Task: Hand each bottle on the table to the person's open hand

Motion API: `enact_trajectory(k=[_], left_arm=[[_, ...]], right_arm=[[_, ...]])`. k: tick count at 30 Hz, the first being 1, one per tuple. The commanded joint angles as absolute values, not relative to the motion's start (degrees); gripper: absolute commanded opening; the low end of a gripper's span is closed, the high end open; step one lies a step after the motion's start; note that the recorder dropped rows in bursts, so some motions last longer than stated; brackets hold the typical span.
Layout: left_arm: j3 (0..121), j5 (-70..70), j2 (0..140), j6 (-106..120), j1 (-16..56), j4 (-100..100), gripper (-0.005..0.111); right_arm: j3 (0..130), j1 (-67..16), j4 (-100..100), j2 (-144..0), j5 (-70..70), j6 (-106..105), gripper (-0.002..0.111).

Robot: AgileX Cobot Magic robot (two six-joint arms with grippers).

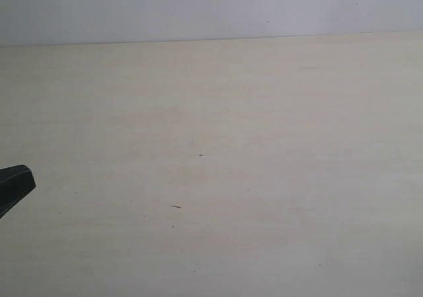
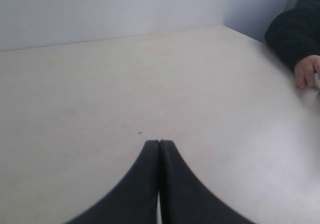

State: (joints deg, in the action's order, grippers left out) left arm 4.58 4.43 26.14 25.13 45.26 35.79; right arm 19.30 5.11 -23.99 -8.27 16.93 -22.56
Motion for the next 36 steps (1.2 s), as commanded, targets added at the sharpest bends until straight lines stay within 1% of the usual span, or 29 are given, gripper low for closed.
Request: enact_trajectory(k=[1, 11, 20, 28, 31, 36], left_arm=[[4.4, 4.8, 26.1, 25.0, 45.2, 36.2, 0.000], [4.4, 4.8, 26.1, 25.0, 45.2, 36.2, 0.000], [4.4, 4.8, 26.1, 25.0, 45.2, 36.2, 0.000], [4.4, 4.8, 26.1, 25.0, 45.2, 36.2, 0.000], [4.4, 4.8, 26.1, 25.0, 45.2, 36.2, 0.000], [4.4, 4.8, 26.1, 25.0, 45.2, 36.2, 0.000]], right_arm=[[15.8, 5.5, -23.3, -6.4, 12.9, -22.9, 0.000], [11.0, 5.5, -22.9, 0.0, 11.8, -22.9, 0.000], [6.7, 5.5, -22.3, 0.0, 11.8, -22.9, 0.000], [0.2, 5.5, -22.3, 0.0, 12.3, -22.4, 0.000], [0.0, 5.5, -22.3, 0.0, 12.3, -22.4, 0.000], [0.0, 5.5, -22.1, 0.0, 16.1, -22.4, 0.000]])
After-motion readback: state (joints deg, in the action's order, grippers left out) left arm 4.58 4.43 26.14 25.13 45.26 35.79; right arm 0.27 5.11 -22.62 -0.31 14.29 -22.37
